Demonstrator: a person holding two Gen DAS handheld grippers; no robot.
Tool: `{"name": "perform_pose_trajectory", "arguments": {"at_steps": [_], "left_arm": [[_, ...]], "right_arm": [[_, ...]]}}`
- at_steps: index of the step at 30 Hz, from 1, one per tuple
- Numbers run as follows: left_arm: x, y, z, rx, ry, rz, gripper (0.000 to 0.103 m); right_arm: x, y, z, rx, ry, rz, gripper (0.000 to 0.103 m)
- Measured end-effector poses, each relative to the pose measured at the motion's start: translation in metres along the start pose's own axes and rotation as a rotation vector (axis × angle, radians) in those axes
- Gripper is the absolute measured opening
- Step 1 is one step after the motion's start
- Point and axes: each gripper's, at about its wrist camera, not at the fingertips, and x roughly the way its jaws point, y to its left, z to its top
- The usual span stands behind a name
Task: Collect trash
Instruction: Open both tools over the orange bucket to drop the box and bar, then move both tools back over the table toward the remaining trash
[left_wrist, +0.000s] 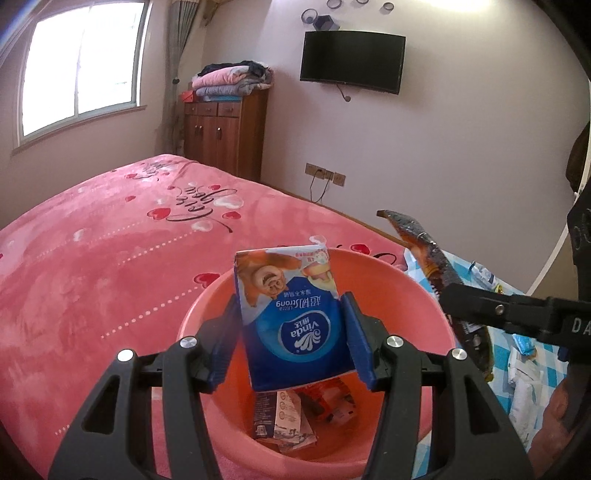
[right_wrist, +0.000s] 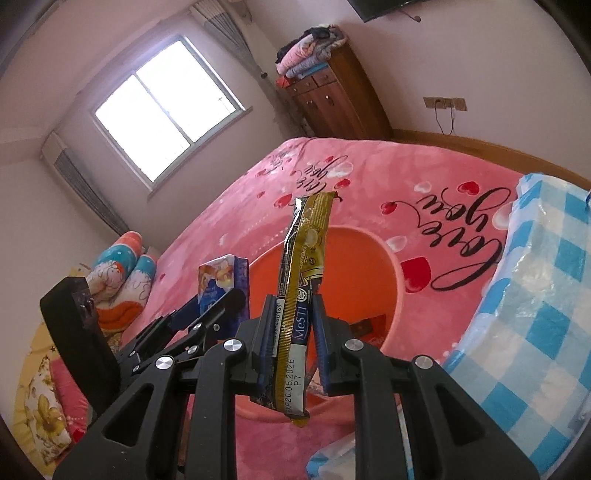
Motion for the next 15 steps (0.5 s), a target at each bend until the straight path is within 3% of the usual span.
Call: {"name": "perform_pose_trajectory", "arguments": {"at_steps": [4,5,7,9,15], "left_arm": [[0.006,-0.003,-0.002,-0.003,0.018,-0.002,0.056],[0.008,-0.003,-0.002,-0.003,0.026,-0.001,0.059],[0.008,-0.002,-0.004,-0.017,0.024,0.001,0.072],[0.006,0.0,-0.004,-0.032,0.015,0.001,0.083],[-0.002,-0.004,-0.006,-0.025,-0.005,0.004,0.087]], "right_arm": [[0.01,-0.001,-0.001,0.007,0.024,-0.005,0.026],[0.011,-0.002,-0.001,0.009,0.025,-0.014,0.031],[0.007,-0.004,-0.004,0.023,-0.001,-0.034,0.065],[-0.001,-0.007,-0.005,0.025,-0.039,-0.034,0.074],[-0.04,-0.026,-0.017,0.049,-0.155,-0.121,0.089]]}}
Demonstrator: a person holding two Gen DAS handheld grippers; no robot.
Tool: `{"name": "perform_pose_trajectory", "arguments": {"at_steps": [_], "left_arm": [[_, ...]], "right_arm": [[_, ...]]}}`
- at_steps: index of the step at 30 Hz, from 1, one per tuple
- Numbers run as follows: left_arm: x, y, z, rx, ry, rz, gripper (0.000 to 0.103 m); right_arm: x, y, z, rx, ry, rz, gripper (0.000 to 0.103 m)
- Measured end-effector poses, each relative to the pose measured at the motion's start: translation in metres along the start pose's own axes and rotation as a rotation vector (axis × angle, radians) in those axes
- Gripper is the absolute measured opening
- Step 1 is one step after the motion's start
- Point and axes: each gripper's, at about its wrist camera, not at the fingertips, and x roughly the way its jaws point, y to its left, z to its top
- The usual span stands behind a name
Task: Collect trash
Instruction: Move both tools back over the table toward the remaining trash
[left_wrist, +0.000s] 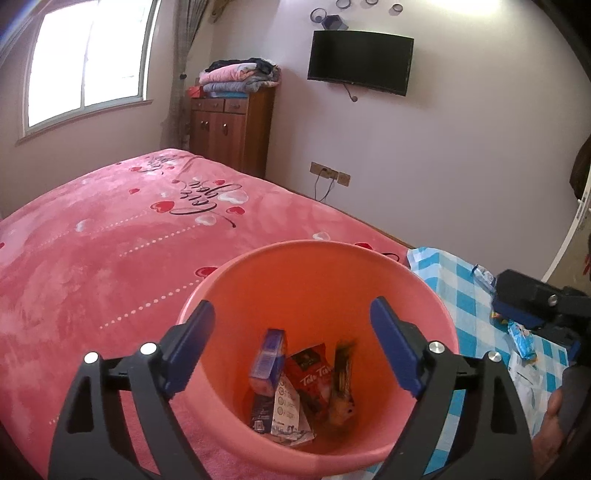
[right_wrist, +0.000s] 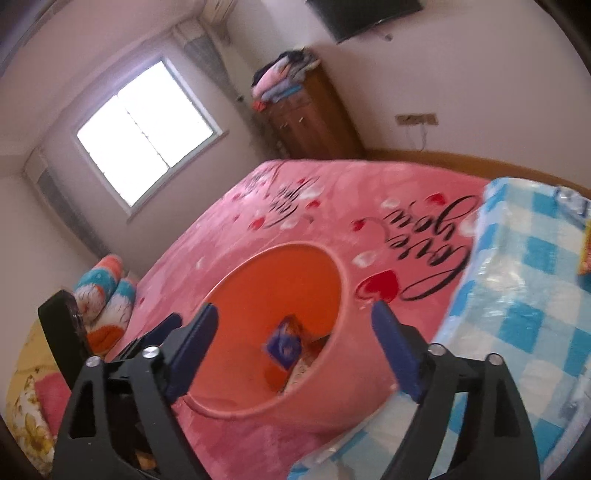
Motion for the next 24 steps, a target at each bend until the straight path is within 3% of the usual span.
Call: {"name": "perform_pose_trajectory", "arguments": {"at_steps": [6,16,20,24], "left_arm": [[-0.017,-0.013,-0.006,0.031,-0.077,-0.05,0.087],[-0.049,-0.052,-0.019,0.047,-0.197,-0.199,0.087],[-0.065,-0.073,-0.027,0.09,-0.295,-0.248,0.087],[-0.071,-0.097,-0.033,0.133,-0.341,-0.295,0.087]], "right_arm": [[-0.03,-0.026,-0.018,-0.013,-0.071,-0.107,0.089],[-0.084,-0.068,-0.053,0.003,-0.222,-0.203,0.096],[-0.11,-0.085,-0.066,0.015,-0.312,-0.213,0.098],[-0.132,-0.105,-0.075,0.049,-0.353,-0.232,0.098]]}}
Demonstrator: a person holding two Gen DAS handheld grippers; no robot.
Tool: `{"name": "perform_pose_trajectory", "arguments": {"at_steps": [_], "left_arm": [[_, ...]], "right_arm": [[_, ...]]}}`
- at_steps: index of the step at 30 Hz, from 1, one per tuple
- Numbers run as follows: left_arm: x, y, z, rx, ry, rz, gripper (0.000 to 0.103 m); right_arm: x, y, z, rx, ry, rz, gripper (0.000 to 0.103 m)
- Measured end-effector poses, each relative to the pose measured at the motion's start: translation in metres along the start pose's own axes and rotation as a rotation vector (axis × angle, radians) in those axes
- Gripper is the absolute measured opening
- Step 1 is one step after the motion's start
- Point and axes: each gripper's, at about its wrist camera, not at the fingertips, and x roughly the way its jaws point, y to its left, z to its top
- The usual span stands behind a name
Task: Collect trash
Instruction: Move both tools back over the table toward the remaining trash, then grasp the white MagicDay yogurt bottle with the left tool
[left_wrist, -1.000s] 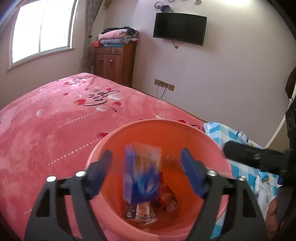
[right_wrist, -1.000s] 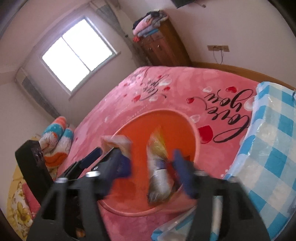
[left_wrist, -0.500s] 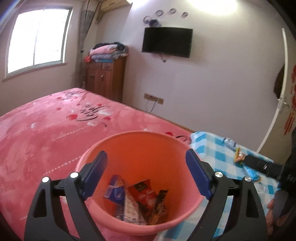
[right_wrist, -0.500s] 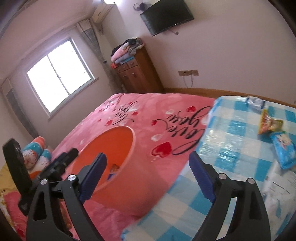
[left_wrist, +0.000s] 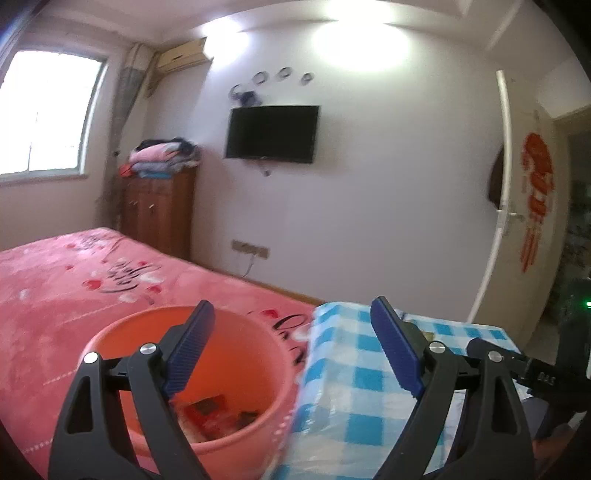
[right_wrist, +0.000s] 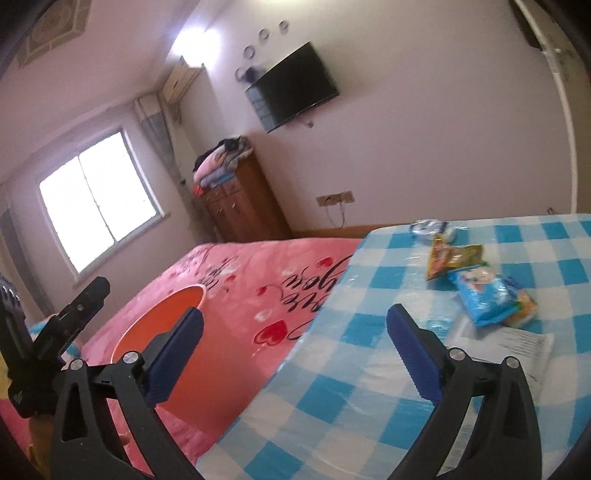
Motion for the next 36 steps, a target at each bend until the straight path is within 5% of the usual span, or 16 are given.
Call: {"name": "perform_pose_trajectory", "arguments": {"at_steps": [5,10,22,26,36], "left_arm": [[0.011,-0.026,-0.003,0.032,0.042,-0.057,0.087],[0.04,-0.061,-0.009,0.095,0.168,-0.112,0.087],[0.198,-0.154,-0.015,0.031,0.497,-0.238,0.087],[0.285,-0.183,-0.025,-0.057,0.633,-0.236,0.087],[0.439,-0.232,-0.05,-0.096,0.815,-0.099,0.085]], "right_arm": [[-0.015,-0.032,-0.007,0.038,0.008,-0.049,0.098],[-0.023,-0.063,-0.015,0.077,0.036,-0.087,0.098],[-0.038,-0.13,-0.023,0.091,0.094,-0.166,0.098],[-0.044,-0.153,-0.025,0.118,0.111,-0.199,0.098],[-0.049,-0.187,-0.025,0.153,0.148,-0.151,0.098]]}}
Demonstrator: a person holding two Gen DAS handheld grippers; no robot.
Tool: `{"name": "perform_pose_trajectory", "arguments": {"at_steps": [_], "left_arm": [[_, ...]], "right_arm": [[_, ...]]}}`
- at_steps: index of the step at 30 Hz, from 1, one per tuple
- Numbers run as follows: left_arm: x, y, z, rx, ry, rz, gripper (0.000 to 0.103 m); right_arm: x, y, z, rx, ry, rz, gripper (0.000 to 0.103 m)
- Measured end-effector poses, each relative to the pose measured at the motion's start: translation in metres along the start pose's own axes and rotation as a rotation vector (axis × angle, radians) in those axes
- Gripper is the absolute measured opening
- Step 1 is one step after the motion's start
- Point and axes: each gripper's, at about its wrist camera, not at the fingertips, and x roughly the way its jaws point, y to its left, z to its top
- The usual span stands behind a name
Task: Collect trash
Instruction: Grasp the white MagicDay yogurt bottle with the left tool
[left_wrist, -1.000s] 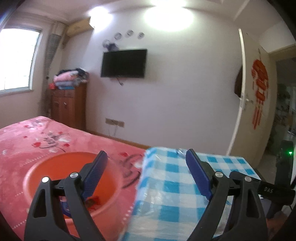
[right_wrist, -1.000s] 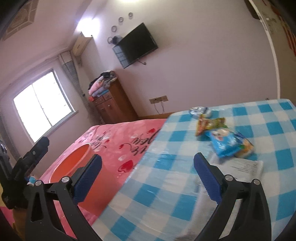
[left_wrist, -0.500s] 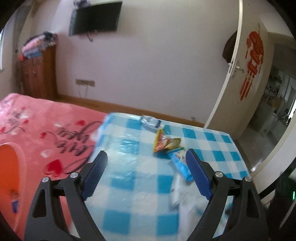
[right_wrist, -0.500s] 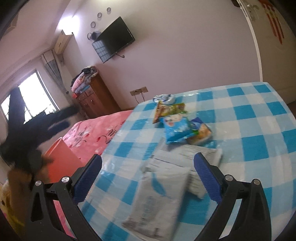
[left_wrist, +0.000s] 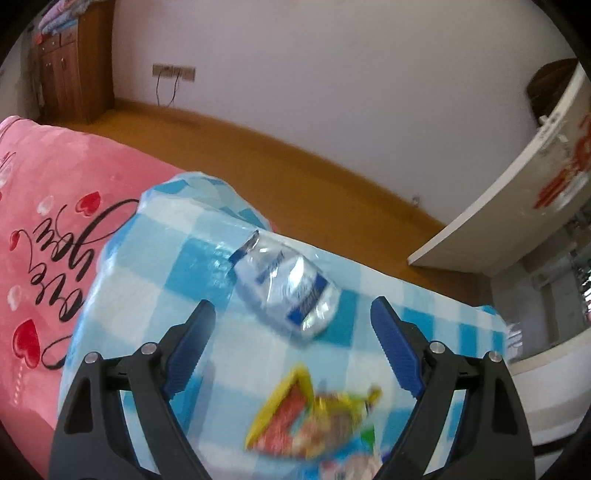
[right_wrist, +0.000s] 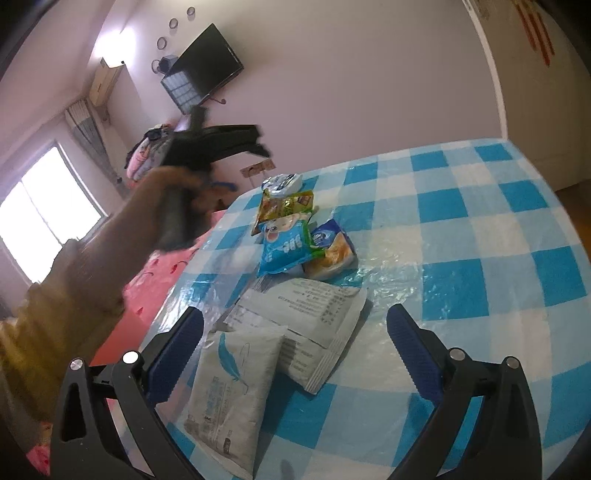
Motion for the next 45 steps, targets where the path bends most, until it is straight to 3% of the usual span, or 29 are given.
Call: {"name": "perform_pose_trajectory", "arguments": {"at_steps": [4,11,18,24,38,45], "left_arm": [[0.028,-0.006,0.022,-0.045,0.058,0.016,0.084],[0.061,-0.008,0.036,-0.078,0.137,0.112,0.083],[0.066,-0.011,0.029,-0.013,0.131,0.208,0.059],[0.052,-0.011,0.006,0.054,0.13,0.173,0.059],[-0.011,-0.015,-0.111,0.184,0.14,0.031,0.058],[-0.036,-0.002,-0.146,0.157,0.129,-0.06,0.057]], "right_arm": [[0.002,-0.01,0.001,0.021,0.007,0.028,0.098],[0.004,-0.032,0.004,0.077,0.007,0.047,0.098],[0.005,-0.048,0.004,0.124,0.013,0.051,0.098],[0.005,-0.052,0.002,0.14,0.021,0.048,0.098],[0.005,-0.048,-0.003,0.155,0.039,0.0,0.098],[0.01,-0.042,-0.003,0.098,0.045,-0.057,0.098]]}}
